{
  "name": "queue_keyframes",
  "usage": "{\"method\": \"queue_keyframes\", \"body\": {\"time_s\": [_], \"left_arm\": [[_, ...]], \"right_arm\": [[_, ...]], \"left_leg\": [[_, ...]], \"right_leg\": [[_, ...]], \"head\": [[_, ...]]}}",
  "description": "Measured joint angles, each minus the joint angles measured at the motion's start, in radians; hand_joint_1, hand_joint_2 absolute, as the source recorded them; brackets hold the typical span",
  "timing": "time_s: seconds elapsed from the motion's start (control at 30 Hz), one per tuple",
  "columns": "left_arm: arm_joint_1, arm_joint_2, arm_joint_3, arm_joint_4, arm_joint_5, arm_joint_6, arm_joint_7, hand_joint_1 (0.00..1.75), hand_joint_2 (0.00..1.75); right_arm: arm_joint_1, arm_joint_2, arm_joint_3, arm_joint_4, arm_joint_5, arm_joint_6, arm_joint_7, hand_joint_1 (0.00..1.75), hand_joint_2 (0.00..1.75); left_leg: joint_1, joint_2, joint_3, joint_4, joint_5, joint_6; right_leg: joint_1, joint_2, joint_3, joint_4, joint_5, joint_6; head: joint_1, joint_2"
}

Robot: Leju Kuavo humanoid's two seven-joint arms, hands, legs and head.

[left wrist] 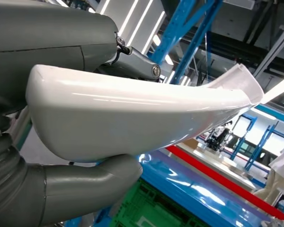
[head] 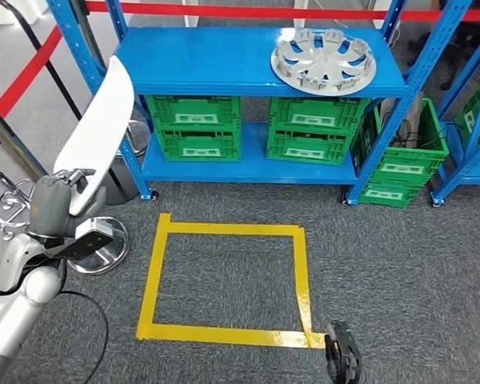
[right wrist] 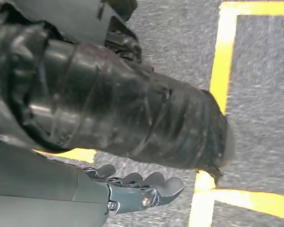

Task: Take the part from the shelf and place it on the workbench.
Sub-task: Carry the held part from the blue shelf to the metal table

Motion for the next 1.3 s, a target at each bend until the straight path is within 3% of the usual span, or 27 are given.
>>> {"method": "queue_keyframes", "body": {"time_s": [0.07, 0.1, 0.17, 0.23, 0.27, 0.3, 0.33, 0.4, 0.47, 0.53, 0.6, 0.63, 0.67, 0.73, 0.77, 0.8, 0.83, 0.9, 0.97, 1.0, 1.03, 1.1, 1.13, 1.17, 1.23, 1.27, 1.3], "left_arm": [[-0.005, -0.001, -0.001, -0.001, 0.000, -0.009, 0.000, 1.75, 1.75], [-0.007, -0.003, -0.002, -0.001, 0.000, -0.014, 0.000, 1.75, 1.75], [-0.010, -0.005, -0.003, -0.004, 0.000, -0.020, 0.002, 1.75, 1.75], [-0.006, -0.005, -0.004, -0.012, 0.002, -0.021, 0.007, 1.75, 1.75], [0.001, -0.005, -0.004, -0.017, 0.003, -0.021, 0.011, 1.75, 1.75], [0.011, -0.005, -0.003, -0.022, 0.005, -0.020, 0.014, 1.75, 1.75], [0.022, -0.005, -0.003, -0.027, 0.006, -0.019, 0.016, 1.75, 1.75], [0.040, -0.003, 0.000, -0.036, 0.007, -0.017, 0.017, 1.75, 1.75], [0.050, -0.001, 0.004, -0.046, 0.008, -0.014, 0.017, 1.75, 1.75], [0.053, 0.002, 0.008, -0.054, 0.009, -0.011, 0.017, 1.75, 1.75], [0.058, 0.004, 0.011, -0.057, 0.010, -0.010, 0.017, 1.75, 1.75], [0.060, 0.006, 0.013, -0.058, 0.010, -0.010, 0.017, 1.75, 1.75], [0.062, 0.008, 0.016, -0.058, 0.010, -0.010, 0.017, 1.75, 1.75], [0.063, 0.011, 0.022, -0.060, 0.010, -0.009, 0.018, 1.75, 1.75], [0.063, 0.012, 0.023, -0.060, 0.010, -0.009, 0.018, 1.75, 1.75], [0.064, 0.012, 0.024, -0.060, 0.010, -0.009, 0.018, 1.75, 1.75], [0.065, 0.012, 0.024, -0.060, 0.010, -0.009, 0.018, 1.75, 1.75], [0.064, 0.012, 0.024, -0.062, 0.013, -0.009, 0.018, 1.75, 1.75], [0.061, 0.013, 0.026, -0.068, 0.017, -0.009, 0.018, 1.75, 1.75], [0.059, 0.013, 0.027, -0.072, 0.018, -0.009, 0.017, 1.75, 1.75], [0.057, 0.013, 0.028, -0.074, 0.019, -0.010, 0.017, 1.75, 1.75], [0.056, 0.013, 0.028, -0.075, 0.020, -0.011, 0.016, 1.75, 1.75], [0.055, 0.012, 0.028, -0.075, 0.020, -0.011, 0.016, 1.75, 1.75], [0.055, 0.011, 0.028, -0.076, 0.021, -0.012, 0.016, 1.75, 1.75], [0.055, 0.010, 0.028, -0.076, 0.023, -0.012, 0.016, 1.75, 1.75], [0.055, 0.010, 0.028, -0.076, 0.023, -0.012, 0.016, 1.75, 1.75], [0.056, 0.009, 0.028, -0.076, 0.024, -0.013, 0.016, 1.75, 1.75]], "right_arm": [[0.003, 0.000, 0.000, -0.006, -0.003, 0.012, -0.021, 0.00, 0.00], [0.004, 0.000, -0.001, -0.009, -0.005, 0.019, -0.033, 0.00, 0.00], [0.007, -0.001, -0.002, -0.019, -0.006, 0.032, -0.054, 0.00, 0.00], [0.008, 0.000, -0.002, -0.032, -0.004, 0.043, -0.076, 0.00, 0.00], [0.009, 0.000, -0.002, -0.038, -0.001, 0.048, -0.086, 0.00, 0.00], [0.009, 0.000, -0.002, -0.042, 0.003, 0.051, -0.094, 0.00, 0.00], [0.011, 0.000, -0.001, -0.047, 0.007, 0.054, -0.101, 0.00, 0.00], [0.011, 0.000, -0.001, -0.055, 0.013, 0.056, -0.107, 0.00, 0.00], [0.007, 0.000, 0.000, -0.064, 0.017, 0.056, -0.108, 0.00, 0.00], [0.003, 0.000, 0.002, -0.069, 0.018, 0.054, -0.107, 0.00, 0.00], [0.002, 0.002, 0.004, -0.069, 0.019, 0.052, -0.105, 0.00, 0.00], [0.003, 0.003, 0.005, -0.070, 0.019, 0.051, -0.105, 0.00, 0.00], [0.003, 0.004, 0.006, -0.070, 0.019, 0.051, -0.104, 0.00, 0.00], [0.002, 0.004, 0.005, -0.071, 0.018, 0.050, -0.104, 0.00, 0.00], [0.002, 0.004, 0.005, -0.072, 0.018, 0.049, -0.104, 0.00, 0.00], [0.002, 0.004, 0.005, -0.072, 0.018, 0.049, -0.104, 0.00, 0.00], [0.002, 0.004, 0.006, -0.072, 0.018, 0.050, -0.104, 0.00, 0.00], [0.001, 0.004, 0.006, -0.072, 0.018, 0.051, -0.104, 0.00, 0.00], [0.000, 0.004, 0.006, -0.073, 0.018, 0.050, -0.103, 0.00, 0.00], [-0.002, 0.004, 0.006, -0.073, 0.017, 0.049, -0.102, 0.00, 0.00], [-0.002, 0.004, 0.006, -0.074, 0.017, 0.048, -0.101, 0.00, 0.00], [-0.002, 0.004, 0.006, -0.073, 0.017, 0.047, -0.099, 0.00, 0.00], [-0.001, 0.004, 0.006, -0.073, 0.016, 0.047, -0.098, 0.00, 0.00], [0.000, 0.004, 0.006, -0.073, 0.016, 0.047, -0.097, 0.00, 0.00], [0.000, 0.004, 0.006, -0.073, 0.016, 0.047, -0.097, 0.00, 0.00], [0.000, 0.004, 0.006, -0.073, 0.016, 0.047, -0.097, 0.00, 0.00], [-0.001, 0.004, 0.006, -0.073, 0.016, 0.047, -0.097, 0.00, 0.00]], "left_leg": [[-0.001, 0.003, -0.010, -0.013, 0.012, 0.019], [0.000, 0.005, -0.021, -0.015, 0.023, 0.028], [0.004, 0.010, -0.049, -0.019, 0.051, 0.043], [0.002, 0.012, -0.082, -0.018, 0.078, 0.049], [0.001, 0.013, -0.098, -0.018, 0.091, 0.049], [0.001, 0.014, -0.114, -0.018, 0.104, 0.049], [0.000, 0.014, -0.130, -0.017, 0.117, 0.048], [0.000, 0.014, -0.158, -0.017, 0.141, 0.043], [-0.002, 0.012, -0.177, -0.016, 0.165, 0.034], [-0.002, 0.012, -0.183, -0.023, 0.191, 0.022], [0.000, 0.010, -0.191, -0.035, 0.205, 0.009], [0.000, 0.008, -0.199, -0.024, 0.181, 0.003], [0.001, 0.007, -0.209, 0.007, 0.137, -0.001], [0.002, 0.007, -0.232, 0.131, 0.024, -0.007], [0.002, 0.007, -0.237, 0.198, -0.004, -0.009], [0.002, 0.007, -0.235, 0.249, -0.006, -0.010], [0.002, 0.007, -0.221, 0.270, 0.014, -0.010], [0.001, 0.006, -0.148, 0.214, 0.060, -0.004], [-0.003, 0.006, -0.036, 0.069, 0.037, 0.007], [-0.006, 0.006, 0.002, 0.010, 0.018, 0.012], [-0.009, 0.006, 0.021, -0.027, 0.006, 0.017], [-0.010, 0.009, 0.008, -0.040, 0.023, 0.030], [-0.008, 0.012, -0.003, -0.043, 0.035, 0.038], [-0.006, 0.014, -0.018, -0.045, 0.050, 0.045], [-0.004, 0.016, -0.052, -0.045, 0.079, 0.053], [-0.004, 0.016, -0.070, -0.045, 0.094, 0.054], [-0.004, 0.016, -0.089, -0.044, 0.109, 0.052]], "right_leg": [[-0.001, 0.001, -0.010, -0.004, 0.018, 0.010], [-0.001, 0.002, -0.018, -0.002, 0.010, 0.014], [-0.003, 0.004, -0.043, 0.053, -0.066, 0.023], [-0.004, 0.004, -0.066, 0.174, -0.167, 0.029], [-0.005, 0.004, -0.069, 0.233, -0.189, 0.031], [-0.005, 0.004, -0.061, 0.269, -0.185, 0.032], [-0.005, 0.005, -0.040, 0.276, -0.162, 0.031], [-0.004, 0.006, 0.048, 0.189, -0.115, 0.024], [0.000, 0.008, 0.167, 0.030, -0.128, 0.014], [0.004, 0.011, 0.217, -0.058, -0.151, 0.007], [0.004, 0.008, 0.200, -0.066, -0.132, -0.003], [0.002, 0.006, 0.189, -0.067, -0.116, -0.011], [0.000, 0.004, 0.175, -0.069, -0.099, -0.018], [0.002, 0.001, 0.141, -0.063, -0.070, -0.029], [0.003, 0.000, 0.121, -0.058, -0.058, -0.031], [0.005, 0.000, 0.100, -0.052, -0.046, -0.031], [0.006, -0.001, 0.079, -0.044, -0.035, -0.030], [0.007, -0.001, 0.039, -0.029, -0.016, -0.027], [0.009, 0.000, 0.012, -0.017, 0.003, -0.021], [0.009, 0.000, 0.005, -0.016, 0.014, -0.017], [0.009, 0.000, 0.000, -0.018, 0.027, -0.011], [0.006, 0.002, -0.008, -0.023, 0.040, 0.000], [0.005, 0.003, -0.016, -0.012, 0.020, 0.006], [0.004, 0.004, -0.029, 0.016, -0.020, 0.011], [-0.001, 0.005, -0.055, 0.124, -0.131, 0.020], [-0.004, 0.005, -0.064, 0.188, -0.167, 0.024], [-0.006, 0.005, -0.064, 0.238, -0.175, 0.028]], "head": [[0.000, 0.000], [0.001, 0.000], [0.007, 0.000], [0.012, 0.000], [0.013, 0.000], [0.013, 0.000], [0.014, 0.000], [0.014, 0.000], [0.013, 0.000], [0.013, 0.000], [0.013, 0.000], [0.012, 0.000], [0.010, 0.000], [0.008, 0.000], [0.008, 0.000], [0.008, 0.000], [0.008, 0.000], [0.007, 0.000], [0.008, 0.000], [0.008, 0.000], [0.008, 0.000], [0.007, 0.000], [0.008, 0.000], [0.009, 0.000], [0.013, 0.000], [0.014, 0.000], [0.014, 0.000]]}}
